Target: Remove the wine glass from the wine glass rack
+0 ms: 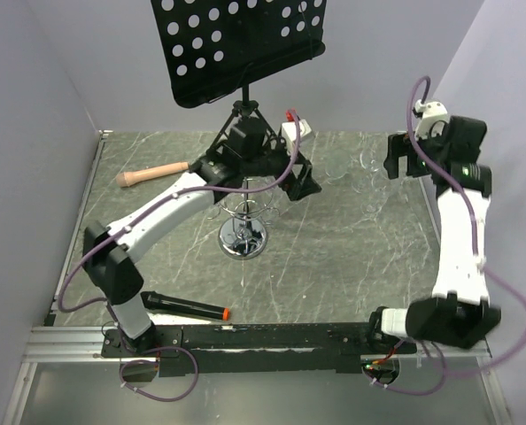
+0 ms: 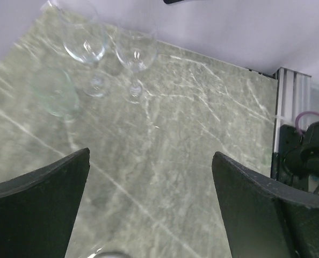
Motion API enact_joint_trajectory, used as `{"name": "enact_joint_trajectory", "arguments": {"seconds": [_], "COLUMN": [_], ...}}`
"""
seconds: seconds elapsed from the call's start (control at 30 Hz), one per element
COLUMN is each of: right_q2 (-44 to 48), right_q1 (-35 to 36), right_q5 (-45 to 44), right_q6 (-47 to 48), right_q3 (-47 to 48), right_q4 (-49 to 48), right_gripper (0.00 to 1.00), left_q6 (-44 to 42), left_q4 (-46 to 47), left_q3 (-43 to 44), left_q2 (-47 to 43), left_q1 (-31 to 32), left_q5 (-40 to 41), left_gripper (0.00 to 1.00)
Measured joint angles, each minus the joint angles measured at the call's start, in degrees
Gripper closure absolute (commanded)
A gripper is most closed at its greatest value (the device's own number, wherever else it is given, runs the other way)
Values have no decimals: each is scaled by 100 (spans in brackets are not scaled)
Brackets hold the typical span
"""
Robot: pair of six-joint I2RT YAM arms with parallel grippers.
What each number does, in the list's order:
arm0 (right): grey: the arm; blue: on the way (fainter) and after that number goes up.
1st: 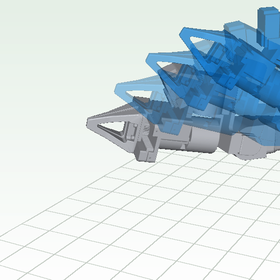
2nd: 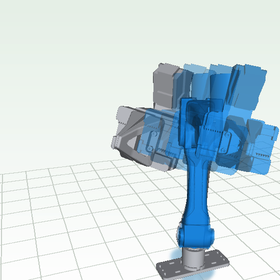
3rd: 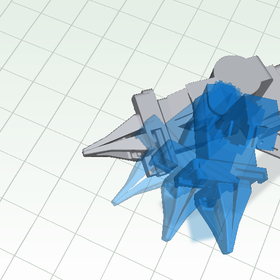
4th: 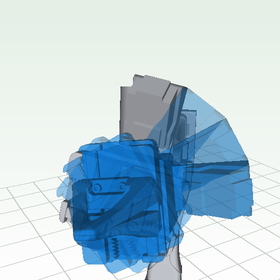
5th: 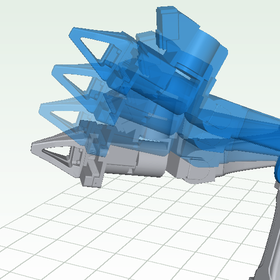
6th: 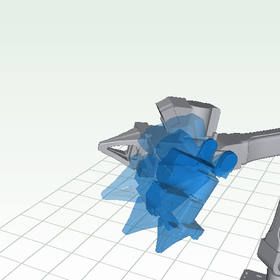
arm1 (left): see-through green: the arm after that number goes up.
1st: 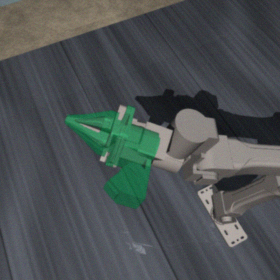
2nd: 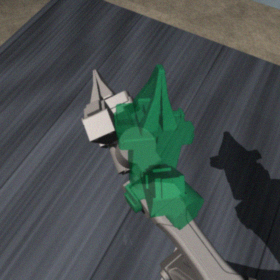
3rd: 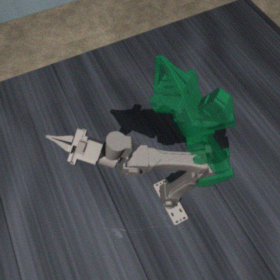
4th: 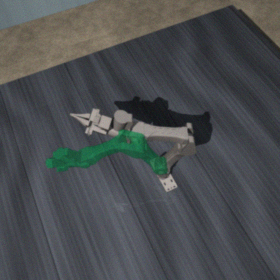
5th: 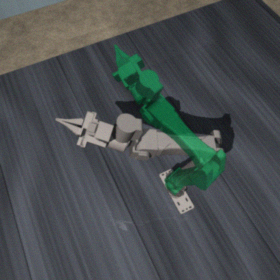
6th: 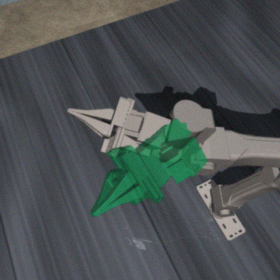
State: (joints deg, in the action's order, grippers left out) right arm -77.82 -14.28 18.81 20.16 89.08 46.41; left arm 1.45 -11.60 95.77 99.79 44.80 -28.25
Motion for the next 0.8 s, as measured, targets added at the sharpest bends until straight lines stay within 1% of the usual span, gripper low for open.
{"name": "enact_joint_trajectory", "arguments": {"seconds": [0.07,0.2,0.33,0.5,0.57,0.63,0.7,0.8], "right_q2": [699,1373,1460,1193,1174,1176,1174,1156], "right_q1": [0,85,247,553,817,1156,1471,1781], "right_q5": [391,916,1381,1788,1906,2061,2177,2321], "right_q6": [-28,-87,-229,-428,-420,-378,-365,-354], "right_q3": [-466,-927,-1182,-1502,-1613,-1650,-1650,-1650], "right_q4": [-374,-739,-1047,-1377,-1464,-1567,-1709,-1825], "right_gripper": [0,0,0,0,2,3,4,5], "left_q6": [-297,-772,-1172,-1534,-1606,-1679,-1685,-1709], "left_q4": [-382,-944,-1392,-2131,-2470,-2833,-3235,-3679], "left_q3": [240,476,372,356,361,378,487,577], "left_q2": [-181,-710,-1346,-1897,-2068,-2216,-2286,-2319], "left_q1": [-59,-205,-361,-636,-894,-1283,-1805,-2828], "left_q5": [-20,-39,33,190,271,398,444,372], "left_gripper": [0,0,0,0,0,0,0,0]}}
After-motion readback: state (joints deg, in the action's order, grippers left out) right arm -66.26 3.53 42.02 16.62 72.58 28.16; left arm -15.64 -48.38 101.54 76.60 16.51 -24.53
